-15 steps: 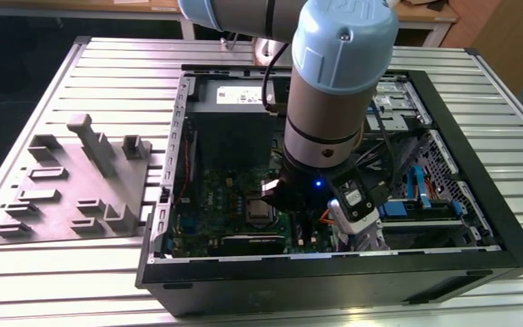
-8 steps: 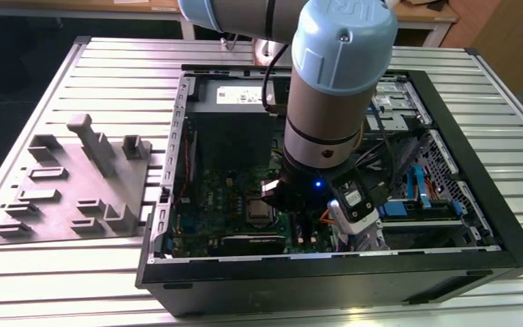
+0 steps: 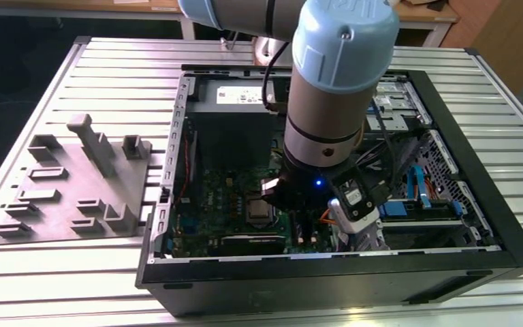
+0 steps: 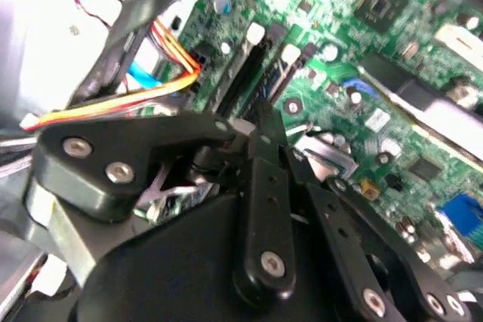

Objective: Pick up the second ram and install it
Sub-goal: 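Press down the second ram until it locks into place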

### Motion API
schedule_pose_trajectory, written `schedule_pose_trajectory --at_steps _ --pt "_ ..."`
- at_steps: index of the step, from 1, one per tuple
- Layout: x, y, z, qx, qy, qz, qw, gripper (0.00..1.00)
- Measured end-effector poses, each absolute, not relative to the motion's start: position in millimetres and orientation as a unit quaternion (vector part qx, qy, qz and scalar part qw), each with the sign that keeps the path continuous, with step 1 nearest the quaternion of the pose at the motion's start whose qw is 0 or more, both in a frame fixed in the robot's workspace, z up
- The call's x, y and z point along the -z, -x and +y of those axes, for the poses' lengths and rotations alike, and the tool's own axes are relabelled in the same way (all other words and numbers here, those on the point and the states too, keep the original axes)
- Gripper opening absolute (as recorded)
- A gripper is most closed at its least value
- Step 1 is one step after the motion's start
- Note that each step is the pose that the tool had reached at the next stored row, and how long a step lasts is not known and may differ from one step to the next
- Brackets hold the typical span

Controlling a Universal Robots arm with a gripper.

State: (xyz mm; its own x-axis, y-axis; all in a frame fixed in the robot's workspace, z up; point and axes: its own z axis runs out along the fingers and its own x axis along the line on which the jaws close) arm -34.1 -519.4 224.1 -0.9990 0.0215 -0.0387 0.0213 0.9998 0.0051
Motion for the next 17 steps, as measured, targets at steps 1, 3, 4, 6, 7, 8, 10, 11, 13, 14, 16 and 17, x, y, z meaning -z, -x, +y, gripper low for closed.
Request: schedule_pose_trajectory --at_steps 1,3,4,6,7,8,10,11,13,14,16,17 --pt "-227.6 34.2 -519.5 -0.002 -0.011 1.000 0.019 0.10" --pt "-233.5 34.2 -519.5 -0.002 -0.011 1.000 0.019 0.10" --pt "-236.8 34.2 -519.6 -0.002 -0.011 1.000 0.019 0.10" --pt "-243.2 34.2 -519.6 -0.002 -0.011 1.000 0.019 0.10" --pt "-246.6 34.1 -519.6 -0.002 -0.011 1.000 0.019 0.10" --pt "-249.1 34.1 -519.5 -0.002 -0.011 1.000 0.019 0.10" --pt "-250.9 34.1 -519.6 -0.002 -0.011 1.000 0.019 0.10" --pt "-250.9 34.1 -519.5 -0.002 -0.011 1.000 0.019 0.10" --pt "-250.9 34.1 -519.6 -0.001 -0.011 1.000 0.019 0.10" --pt "-251.0 34.1 -519.5 -0.001 -0.011 1.000 0.019 0.10" --pt "-251.0 34.1 -518.3 -0.001 -0.011 1.000 0.019 0.10" --pt "-250.9 34.1 -516.7 -0.001 -0.011 1.000 0.019 0.10"
